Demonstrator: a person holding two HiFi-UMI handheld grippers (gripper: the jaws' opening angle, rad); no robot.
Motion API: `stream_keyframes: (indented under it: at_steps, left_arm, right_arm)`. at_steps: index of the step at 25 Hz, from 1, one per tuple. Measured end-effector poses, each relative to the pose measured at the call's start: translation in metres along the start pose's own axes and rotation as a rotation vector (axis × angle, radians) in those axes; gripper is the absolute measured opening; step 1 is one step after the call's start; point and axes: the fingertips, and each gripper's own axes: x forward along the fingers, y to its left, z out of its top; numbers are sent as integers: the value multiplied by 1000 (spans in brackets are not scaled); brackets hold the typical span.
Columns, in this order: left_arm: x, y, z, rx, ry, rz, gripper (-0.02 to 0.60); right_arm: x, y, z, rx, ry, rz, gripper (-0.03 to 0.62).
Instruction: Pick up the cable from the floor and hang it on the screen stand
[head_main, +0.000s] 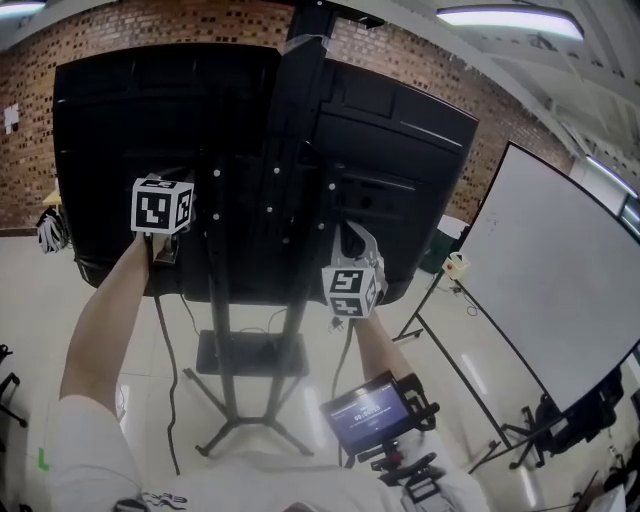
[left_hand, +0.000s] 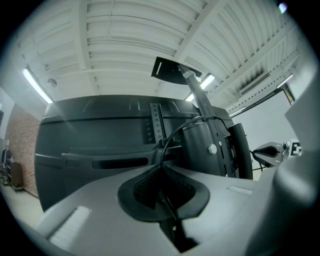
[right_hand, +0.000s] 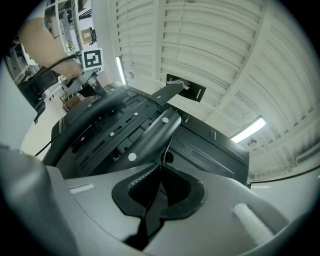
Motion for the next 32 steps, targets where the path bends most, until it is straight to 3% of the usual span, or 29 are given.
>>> stream_keyframes:
  at_steps: [5, 17, 24, 32]
  left_arm:
    - [1, -4, 0, -24, 2, -7, 6]
    - [-8, -9, -7, -81, -99, 25, 8]
    - [-19, -16, -40, -109, -71, -12, 14]
    - [-32, -24, -80, -103, -17, -17, 49]
  right_arm:
    - [-7, 7, -1, 5, -11, 1, 29]
    - [-10, 12, 0, 92, -37, 16, 37]
    - [-18, 22, -7, 88, -18, 47, 51]
    - [-24, 45, -41, 92, 87, 109, 41]
